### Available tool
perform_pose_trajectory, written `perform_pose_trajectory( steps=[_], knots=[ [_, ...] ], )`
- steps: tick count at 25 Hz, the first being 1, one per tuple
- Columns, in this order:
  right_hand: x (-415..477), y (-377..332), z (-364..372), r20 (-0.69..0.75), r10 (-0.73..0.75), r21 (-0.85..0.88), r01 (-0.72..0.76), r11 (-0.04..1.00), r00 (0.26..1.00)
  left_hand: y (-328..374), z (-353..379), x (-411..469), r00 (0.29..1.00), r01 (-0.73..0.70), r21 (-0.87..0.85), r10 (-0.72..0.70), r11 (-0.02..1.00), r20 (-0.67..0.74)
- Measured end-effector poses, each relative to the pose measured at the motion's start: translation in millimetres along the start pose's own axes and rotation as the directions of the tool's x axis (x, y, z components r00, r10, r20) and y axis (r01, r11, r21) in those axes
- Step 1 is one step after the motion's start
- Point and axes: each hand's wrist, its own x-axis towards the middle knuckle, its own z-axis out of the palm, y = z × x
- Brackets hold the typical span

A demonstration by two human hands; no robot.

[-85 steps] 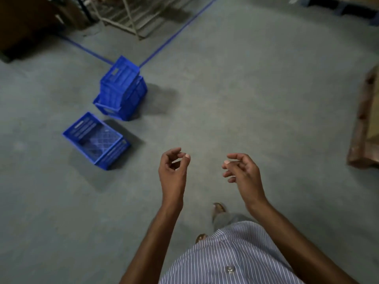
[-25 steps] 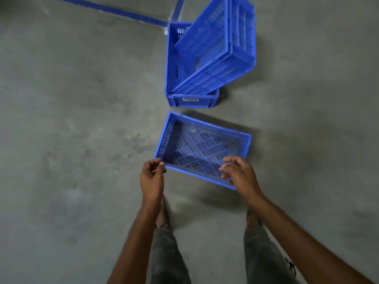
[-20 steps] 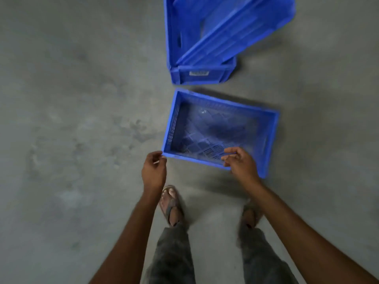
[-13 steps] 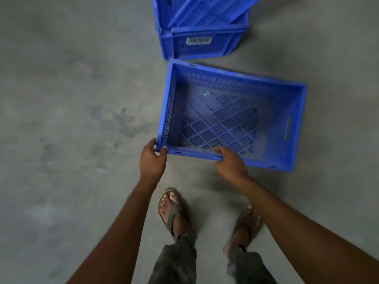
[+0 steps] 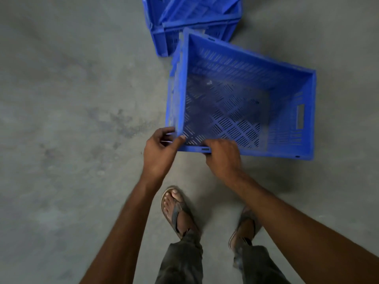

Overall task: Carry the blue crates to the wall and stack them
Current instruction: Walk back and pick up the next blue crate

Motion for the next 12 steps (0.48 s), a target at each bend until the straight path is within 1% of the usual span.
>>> perform_pose_trajectory(
  steps=[3,6,7,9,11,12],
  knots=[
    [-10.7,21.4,-57.4,-0.117,0.051,0.235,-0.023,0.972,0.992,63.6,9.6,-33.0,0.994,-0.081,-0.128,0.09,0.989,0.066],
    [-37.6,59.6,-110.9,-0.24,0.132,0.445,-0.011,0.895,0.962,124.4,27.4,-51.3,0.989,-0.122,-0.218,0.137,0.968,0.056],
    [-48.2,68.8,-124.3,-0.248,0.181,0.517,-0.028,0.856,0.952,143.5,38.8,-56.0,0.987,-0.133,-0.239,0.151,0.962,0.062],
    [-68.3,85.4,-140.9,-0.178,0.284,0.603,-0.124,0.788,0.942,181.9,72.7,-66.9,0.972,-0.181,-0.241,0.21,0.954,0.103],
    [-85.7,100.6,-147.9,-0.134,0.357,0.608,-0.208,0.766,0.925,216.1,121.0,-84.0,0.942,-0.209,-0.211,0.255,0.955,0.22],
    [-92.4,104.0,-153.6,-0.097,0.382,0.636,-0.239,0.734,0.919,228.9,145.4,-94.5,0.92,-0.218,-0.161,0.258,0.963,0.296]
  ],
)
